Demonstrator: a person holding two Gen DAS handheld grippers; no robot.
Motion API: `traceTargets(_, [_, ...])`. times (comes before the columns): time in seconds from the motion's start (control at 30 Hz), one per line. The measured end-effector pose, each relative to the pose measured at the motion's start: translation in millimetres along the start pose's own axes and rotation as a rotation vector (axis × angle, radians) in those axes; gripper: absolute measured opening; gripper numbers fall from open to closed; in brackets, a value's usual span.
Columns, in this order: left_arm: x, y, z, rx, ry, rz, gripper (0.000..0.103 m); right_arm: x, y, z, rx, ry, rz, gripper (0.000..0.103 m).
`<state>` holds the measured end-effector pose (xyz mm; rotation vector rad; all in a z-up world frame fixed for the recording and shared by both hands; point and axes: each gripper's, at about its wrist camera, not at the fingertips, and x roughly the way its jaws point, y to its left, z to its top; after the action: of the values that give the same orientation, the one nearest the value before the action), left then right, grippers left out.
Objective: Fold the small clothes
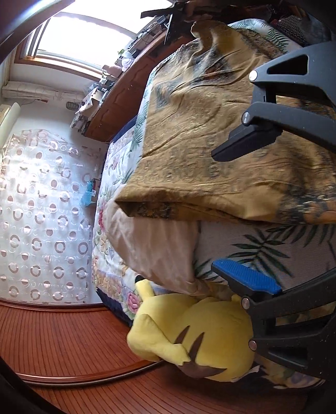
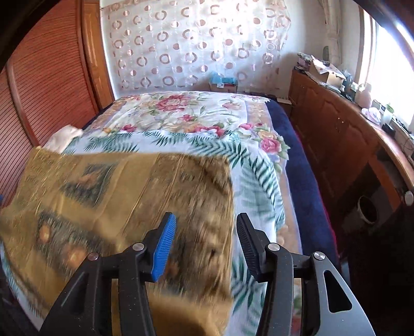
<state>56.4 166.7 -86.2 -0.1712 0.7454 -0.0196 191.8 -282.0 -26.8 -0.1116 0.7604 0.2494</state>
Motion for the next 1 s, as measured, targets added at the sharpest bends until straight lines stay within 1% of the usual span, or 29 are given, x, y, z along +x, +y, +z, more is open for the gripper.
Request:
traceTargets(0.03, [1,0,6,0.007,-0.004,0.001,0.079,9,0,8,-0.002,0.015,0.005,0.051])
traceTargets(0.1, [7,1,21,0.02,-0.014,0.004,0.079,26,-2,20,-0.011,0.036,-0.012,0.051])
traceTargets(0.2, [20,3,45,0.029,-0.013,-0.013,0.079,55,-7,31,0.025,0.076,0.002,0.051])
traceTargets(0.27, [31,5,57,0.034,-0.002,-0.013,0.079,69,-7,34,0.038,0.091,-0.005,0.051])
traceTargets(0.3, [39,6,65,0.039,0.011,-0.018,0.076,77,-6,32,0.044,0.101,-0.004,0.051])
traceTargets(0.33, [47,7,70,0.044,0.02,-0.035,0.068,83,-7,34,0.049,0.108,0.001,0.051])
traceTargets(0.37, [54,8,74,0.049,0.033,-0.047,0.064,87,-6,33,0.051,0.112,0.005,0.051])
traceTargets(0.43, [67,11,79,0.053,0.065,-0.06,0.046,94,-3,34,0.045,0.117,0.004,0.051])
traceTargets(0.5, [79,14,81,0.054,0.096,-0.053,0.036,97,0,35,0.032,0.121,-0.006,0.051])
traceTargets(0.57, [89,18,82,0.043,0.114,-0.058,0.035,99,2,36,0.015,0.116,-0.018,0.051])
traceTargets(0.73, [97,13,89,0.024,0.11,-0.124,0.035,100,6,35,0.012,0.098,-0.022,0.051])
traceTargets(0.77, [98,11,92,0.018,0.108,-0.139,0.035,98,4,35,0.013,0.096,-0.018,0.049])
traceTargets(0.8, [100,10,95,0.012,0.109,-0.151,0.036,97,5,34,0.008,0.091,-0.011,0.038])
traceTargets(0.83, [102,8,98,0.005,0.108,-0.166,0.037,92,5,31,0.003,0.086,-0.001,0.033])
traceTargets(0.87, [104,7,101,0.002,0.105,-0.183,0.041,92,4,31,-0.001,0.082,0.008,0.024])
traceTargets(0.9, [106,6,103,0.004,0.101,-0.187,0.047,91,5,30,-0.005,0.08,0.026,0.008])
traceTargets(0.97, [114,2,108,0.018,0.103,-0.166,0.047,84,8,28,-0.029,0.053,0.039,0.006])
traceTargets(1.0, [117,-1,109,0.027,0.106,-0.148,0.047,76,10,27,-0.046,0.019,0.04,0.005])
